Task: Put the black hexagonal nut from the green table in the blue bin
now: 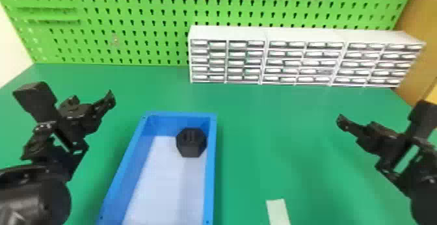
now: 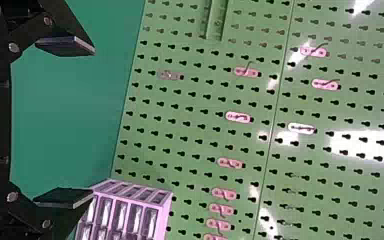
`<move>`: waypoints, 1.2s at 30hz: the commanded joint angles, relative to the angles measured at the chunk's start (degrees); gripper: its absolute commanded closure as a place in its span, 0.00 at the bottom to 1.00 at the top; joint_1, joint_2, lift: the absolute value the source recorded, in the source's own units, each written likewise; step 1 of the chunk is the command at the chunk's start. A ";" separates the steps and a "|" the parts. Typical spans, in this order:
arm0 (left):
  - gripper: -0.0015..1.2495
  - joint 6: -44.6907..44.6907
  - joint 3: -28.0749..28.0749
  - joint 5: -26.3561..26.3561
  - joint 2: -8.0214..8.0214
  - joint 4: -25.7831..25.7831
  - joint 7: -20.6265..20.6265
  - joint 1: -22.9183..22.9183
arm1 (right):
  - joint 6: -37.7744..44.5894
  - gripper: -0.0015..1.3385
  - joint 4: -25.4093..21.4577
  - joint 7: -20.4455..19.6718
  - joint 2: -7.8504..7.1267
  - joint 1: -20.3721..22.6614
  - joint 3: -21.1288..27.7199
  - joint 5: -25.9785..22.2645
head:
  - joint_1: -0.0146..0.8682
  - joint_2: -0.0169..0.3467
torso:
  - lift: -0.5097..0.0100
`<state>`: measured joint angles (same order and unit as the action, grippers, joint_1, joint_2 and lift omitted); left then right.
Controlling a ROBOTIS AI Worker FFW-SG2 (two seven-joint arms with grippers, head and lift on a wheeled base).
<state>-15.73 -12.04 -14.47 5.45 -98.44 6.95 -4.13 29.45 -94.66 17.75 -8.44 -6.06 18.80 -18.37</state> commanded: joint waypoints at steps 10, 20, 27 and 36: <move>0.21 0.00 0.26 -0.04 0.00 0.00 0.00 -0.08 | -0.01 0.09 0.00 0.00 0.00 0.00 0.09 0.00 | 0.77 0.14 | 0.79; 0.21 0.00 0.35 -0.04 0.00 0.00 0.00 0.00 | -0.01 0.09 0.00 0.09 0.09 0.00 0.09 0.00 | 0.77 0.14 | 0.79; 0.21 0.00 0.35 -0.04 0.00 0.00 0.00 0.00 | -0.01 0.09 0.00 0.09 0.18 0.00 0.18 0.00 | 0.77 0.14 | 0.79; 0.21 0.00 0.26 -0.04 0.00 0.00 0.09 0.00 | -0.01 0.09 0.00 0.18 0.18 0.00 0.18 0.00 | 0.77 0.14 | 0.79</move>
<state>-15.73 -11.75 -14.50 5.46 -98.44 6.94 -4.06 29.44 -94.66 17.93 -8.26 -6.06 18.98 -18.37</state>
